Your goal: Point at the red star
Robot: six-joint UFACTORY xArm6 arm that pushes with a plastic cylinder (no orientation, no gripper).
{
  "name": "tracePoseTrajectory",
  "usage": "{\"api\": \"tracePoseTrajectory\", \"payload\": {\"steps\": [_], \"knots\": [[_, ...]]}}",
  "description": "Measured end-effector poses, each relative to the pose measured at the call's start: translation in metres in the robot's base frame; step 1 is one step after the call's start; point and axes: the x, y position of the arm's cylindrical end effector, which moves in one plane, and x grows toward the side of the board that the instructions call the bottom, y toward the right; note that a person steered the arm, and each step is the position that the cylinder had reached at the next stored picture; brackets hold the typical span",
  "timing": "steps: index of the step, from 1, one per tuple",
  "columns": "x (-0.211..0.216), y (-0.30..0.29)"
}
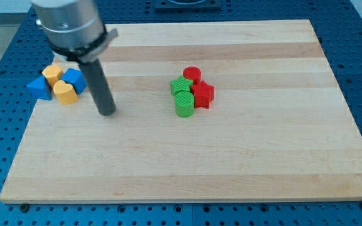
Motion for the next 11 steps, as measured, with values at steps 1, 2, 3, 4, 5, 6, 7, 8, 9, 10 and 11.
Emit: {"api": "tracePoseTrajectory", "payload": {"steps": [1, 2, 3, 4, 5, 6, 7, 8, 9, 10, 11], "knots": [[0.008, 0.008], [0.013, 0.015], [0.022, 0.075], [0.022, 0.153], [0.022, 0.209], [0.021, 0.249], [0.010, 0.254], [0.007, 0.254], [0.007, 0.250], [0.007, 0.236], [0.006, 0.219]]}}
